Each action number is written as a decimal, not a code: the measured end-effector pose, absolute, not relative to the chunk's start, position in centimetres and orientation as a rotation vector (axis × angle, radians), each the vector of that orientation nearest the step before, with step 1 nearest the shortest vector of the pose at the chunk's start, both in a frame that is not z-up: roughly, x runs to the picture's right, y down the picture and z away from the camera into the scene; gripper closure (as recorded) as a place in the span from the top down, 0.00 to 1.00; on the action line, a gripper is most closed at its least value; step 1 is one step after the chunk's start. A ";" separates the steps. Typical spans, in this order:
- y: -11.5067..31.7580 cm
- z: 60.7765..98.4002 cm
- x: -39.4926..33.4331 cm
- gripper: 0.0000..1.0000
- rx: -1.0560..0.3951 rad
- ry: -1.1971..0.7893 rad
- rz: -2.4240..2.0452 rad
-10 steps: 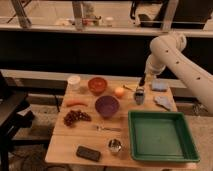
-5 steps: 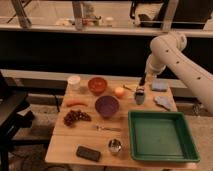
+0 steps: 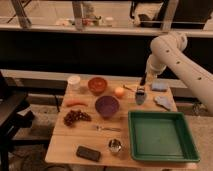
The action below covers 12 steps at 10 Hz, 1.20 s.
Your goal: Place brush in plastic cup
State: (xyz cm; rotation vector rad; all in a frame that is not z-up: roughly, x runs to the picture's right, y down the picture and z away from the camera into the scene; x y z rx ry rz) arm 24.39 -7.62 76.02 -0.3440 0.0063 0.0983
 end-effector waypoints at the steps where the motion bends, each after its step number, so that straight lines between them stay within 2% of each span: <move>1: -7.6 76.0 24.4 0.00 -0.343 0.008 0.098; 3: -7.6 76.1 24.4 0.01 -0.342 0.008 0.098; 4: -7.5 76.1 24.5 0.07 -0.347 0.014 0.098; 7: -7.4 76.3 24.1 0.36 -0.355 0.033 0.088; 8: -7.3 76.3 24.1 0.49 -0.360 0.041 0.092; 11: -7.4 76.2 24.2 0.76 -0.360 0.050 0.104; 12: -7.4 76.2 24.2 0.80 -0.358 0.051 0.104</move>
